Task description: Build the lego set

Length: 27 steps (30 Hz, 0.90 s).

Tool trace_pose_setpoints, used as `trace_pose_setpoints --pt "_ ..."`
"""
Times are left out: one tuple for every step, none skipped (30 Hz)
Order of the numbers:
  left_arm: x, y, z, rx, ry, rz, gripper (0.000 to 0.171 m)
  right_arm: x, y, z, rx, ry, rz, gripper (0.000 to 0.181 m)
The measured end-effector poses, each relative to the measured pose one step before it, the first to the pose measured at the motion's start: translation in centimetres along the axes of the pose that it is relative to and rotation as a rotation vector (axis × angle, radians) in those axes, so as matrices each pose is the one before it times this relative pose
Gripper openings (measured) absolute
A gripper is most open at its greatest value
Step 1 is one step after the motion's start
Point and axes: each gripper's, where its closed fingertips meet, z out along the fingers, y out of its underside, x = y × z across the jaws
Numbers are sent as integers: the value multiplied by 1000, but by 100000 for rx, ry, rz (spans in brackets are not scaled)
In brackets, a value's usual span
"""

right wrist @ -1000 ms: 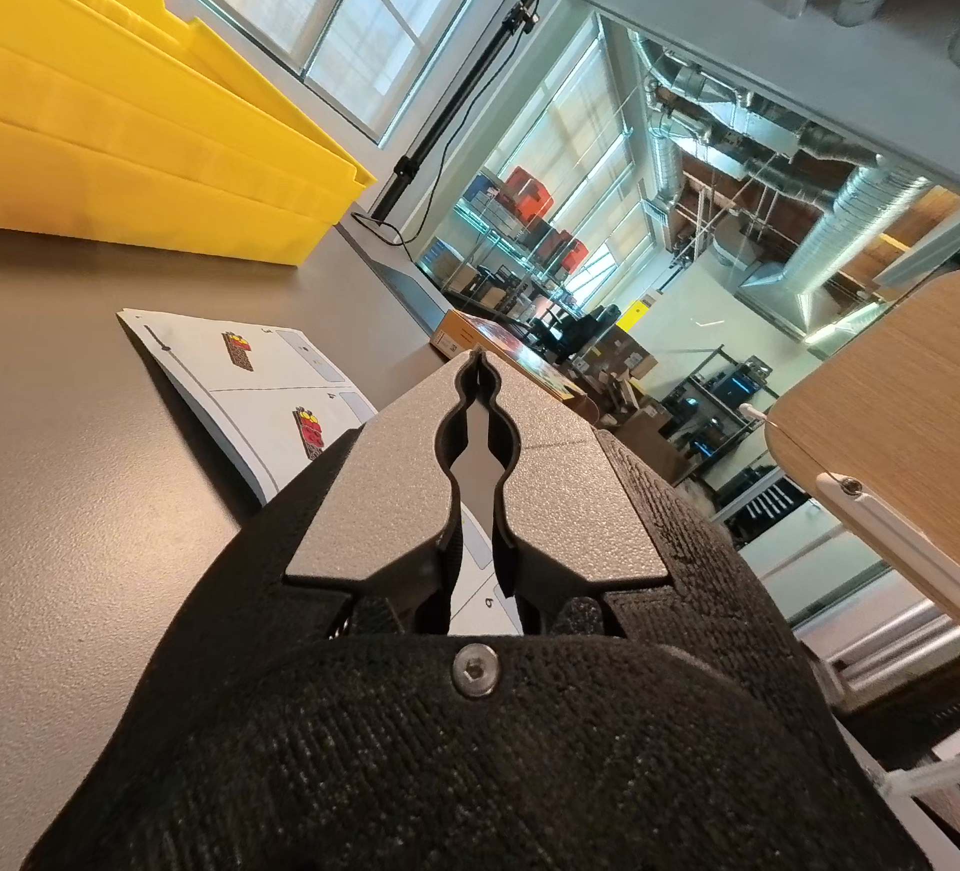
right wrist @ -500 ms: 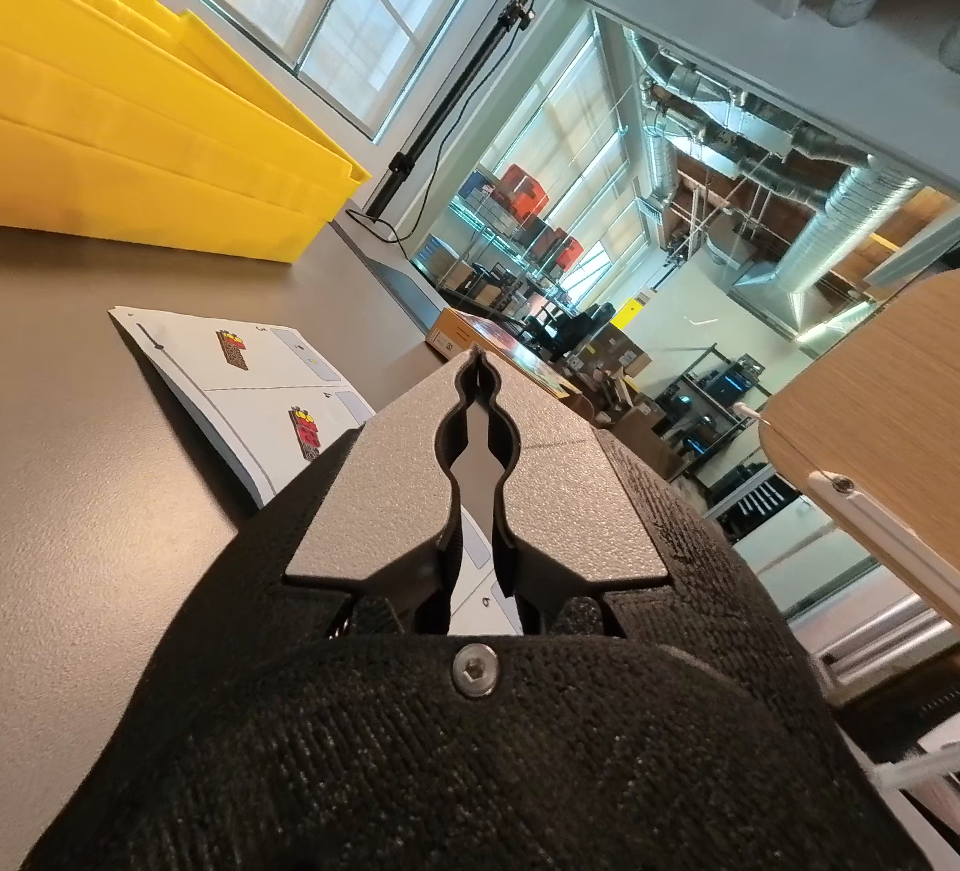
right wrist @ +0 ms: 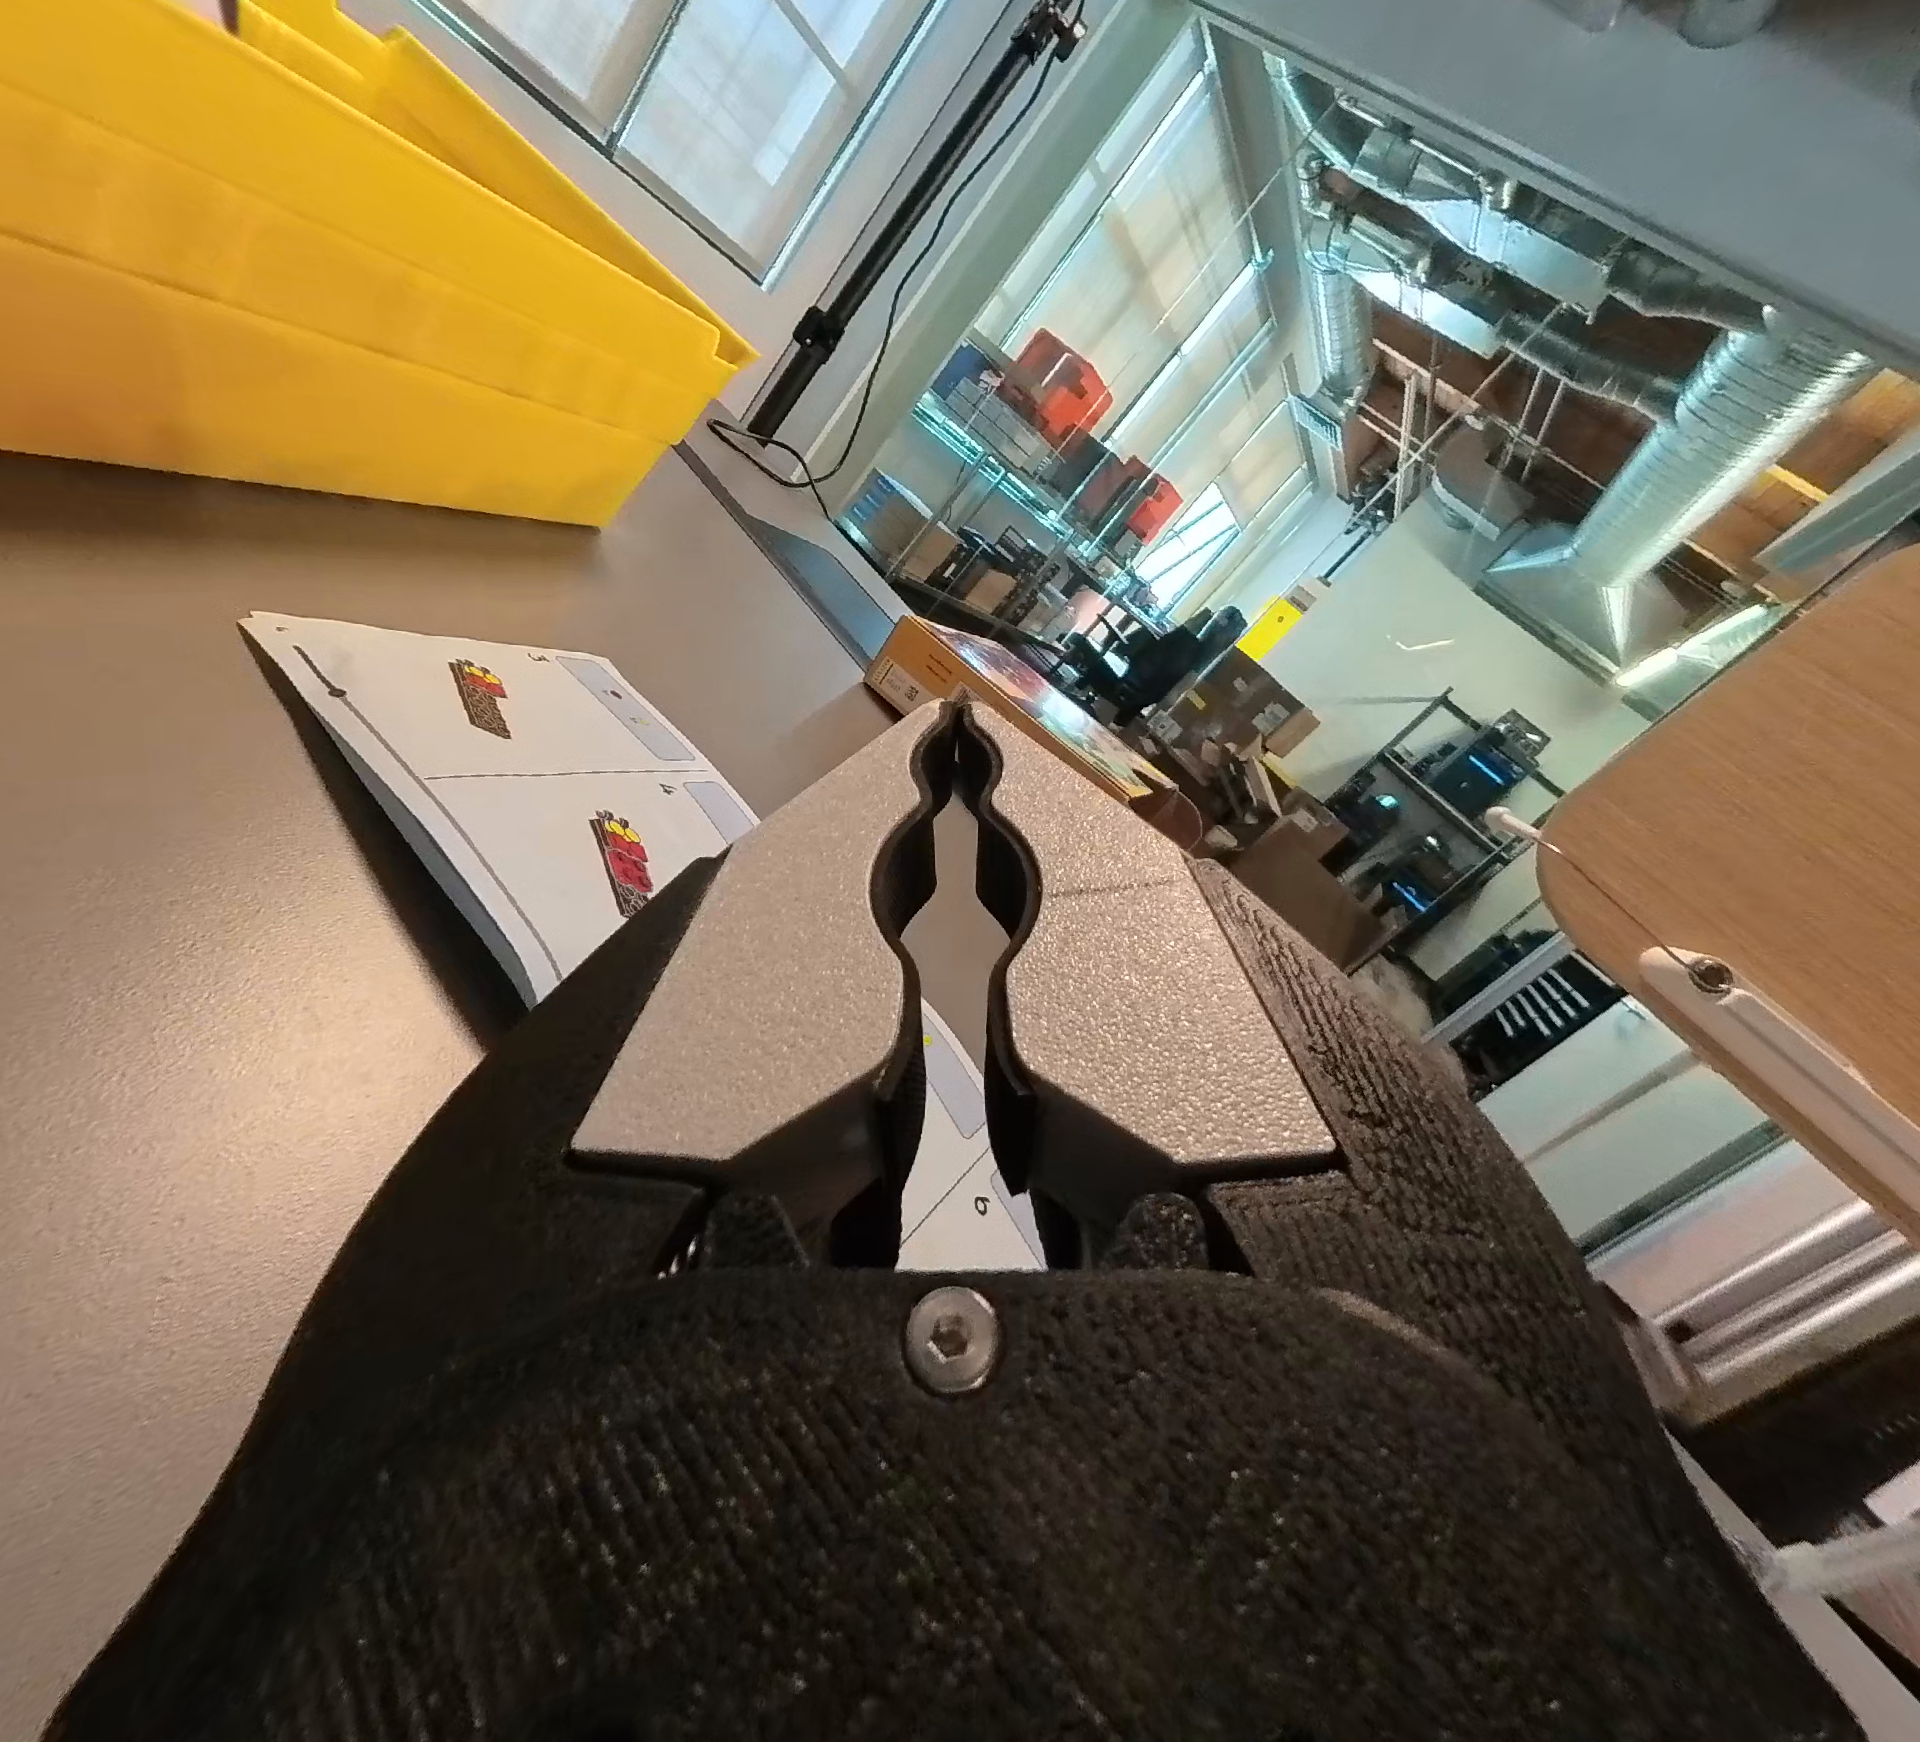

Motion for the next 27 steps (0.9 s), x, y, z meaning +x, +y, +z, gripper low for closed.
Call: trace_pose_setpoints --pt "295 -147 410 -745 2845 -425 41 20 14 3 -12 23 196 0" --pt "29 -170 412 -417 1419 -704 44 9 8 4 -21 -61 267 0" --pt "-181 -144 419 -209 -1 -792 45 23 32 1 -93 12 223 0" --pt "-198 -81 387 -415 -48 -775 45 22 10 -2 -28 69 163 0" --pt "33 -197 109 430 1537 -967 43 -2 -7 0 51 -65 144 0" --pt "-261 -73 34 -597 -645 -1567 44 -26 6 4 3 -192 77 0" --pt "-181 4 6 -743 -497 -1067 44 -44 29 20 -140 -248 -29 0" --pt "-181 110 -3 -1116 -863 -795 42 -39 21 17 -131 -206 -105 0" --pt "-511 297 -17 -2154 -3329 -374 38 -22 -7 -8 16 -71 -109 0" --pt "-897 522 20 -3315 -5962 962 34 -8 -8 4 56 -59 -4 0" --pt "-1250 735 70 -4268 -8494 2752 31 -1 18 6 -95 -14 24 0" --pt "-1387 379 -111 -1864 -9339 2781 26 5 21 5 -117 22 18 0" --pt "-1177 588 -69 -3334 -7527 2725 25 -3 9 11 -30 -23 44 0" --pt "-942 544 -31 -2742 -5401 1388 24 -3 6 -3 -46 -17 1 0" --pt "-888 290 -38 -838 -4260 -563 24 -21 11 14 -43 -79 -57 0" --pt "-753 97 -60 585 -2693 -1472 24 -38 9 8 -79 -176 -103 0" --pt "-422 -66 -102 1609 228 -1935 24 -30 12 15 -110 -119 -164 0" --pt "-13 -260 -166 2763 3424 -3023 25 -12 -1 -3 -38 -7 -182 0" --pt "519 -421 -276 3794 7040 -3417 28 7 -18 -6 99 40 -60 0" --pt "1085 -434 -395 3717 10558 -2873 29 -2 -2 -7 25 10 99 0" --pt "1572 -326 -520 3018 13005 -1130 28 17 28 21 -148 30 95 0" --pt "1760 -147 -528 2044 12857 542 19 7 2 -1 -17 52 -2 0" --pt "1952 254 -433 -460 12513 2670 12 1 -19 -6 102 8 -44 0" --pt "1911 661 -249 -2827 10482 4724 11 -17 -5 4 -18 -73 -60 0" --pt "801 787 -28 -3902 2195 3787 9 -23 10 7 -87 -55 -79 0" --pt "212 850 84 -4706 -2130 3804 4 -3 -12 -1 39 3 -47 0" --pt "392 750 194 -4118 -1028 4105 2 1 -15 -3 66 -51 24 0"
